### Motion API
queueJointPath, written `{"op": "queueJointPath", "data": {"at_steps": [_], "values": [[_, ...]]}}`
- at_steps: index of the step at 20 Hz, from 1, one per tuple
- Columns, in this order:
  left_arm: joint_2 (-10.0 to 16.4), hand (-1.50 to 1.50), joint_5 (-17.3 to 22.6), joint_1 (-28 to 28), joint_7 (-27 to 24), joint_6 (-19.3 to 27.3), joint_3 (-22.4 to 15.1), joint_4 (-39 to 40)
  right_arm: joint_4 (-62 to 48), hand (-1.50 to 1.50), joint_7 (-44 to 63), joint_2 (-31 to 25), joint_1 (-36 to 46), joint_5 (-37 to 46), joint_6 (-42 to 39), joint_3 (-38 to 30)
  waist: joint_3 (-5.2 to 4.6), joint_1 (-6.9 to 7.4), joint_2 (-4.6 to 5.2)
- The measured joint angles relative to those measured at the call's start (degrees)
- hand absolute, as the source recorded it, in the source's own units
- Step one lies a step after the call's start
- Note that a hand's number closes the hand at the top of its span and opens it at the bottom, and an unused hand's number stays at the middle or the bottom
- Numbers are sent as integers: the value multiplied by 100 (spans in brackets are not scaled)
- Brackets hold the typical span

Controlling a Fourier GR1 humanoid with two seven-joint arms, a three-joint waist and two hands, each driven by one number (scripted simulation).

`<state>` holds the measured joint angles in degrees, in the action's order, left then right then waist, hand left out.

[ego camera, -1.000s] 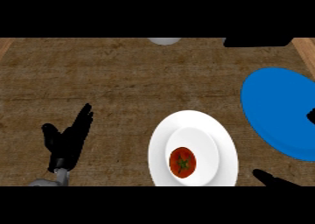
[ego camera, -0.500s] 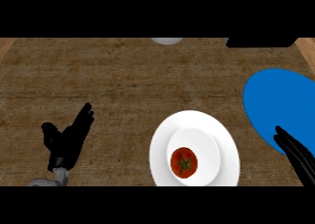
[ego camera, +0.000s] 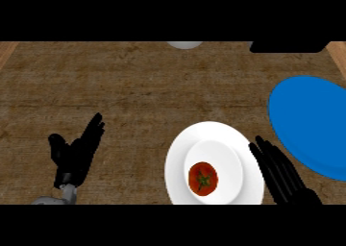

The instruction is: Pick the tomato from the plate and place it in the plate

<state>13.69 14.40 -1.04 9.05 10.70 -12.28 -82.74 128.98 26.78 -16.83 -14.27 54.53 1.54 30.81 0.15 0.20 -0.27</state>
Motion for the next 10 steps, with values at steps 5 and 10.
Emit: {"op": "queueJointPath", "data": {"at_steps": [5, 10], "values": [[-82, 0, -23, 2, -31, -87, 52, 65, -651, -150, 468, 551, 241, 571, -80, 600, 11, -6, -5], [-149, 0, -147, 62, -72, -120, 108, 38, -1100, -150, 549, 851, 286, 756, 17, 894, 18, -15, -9]]}}
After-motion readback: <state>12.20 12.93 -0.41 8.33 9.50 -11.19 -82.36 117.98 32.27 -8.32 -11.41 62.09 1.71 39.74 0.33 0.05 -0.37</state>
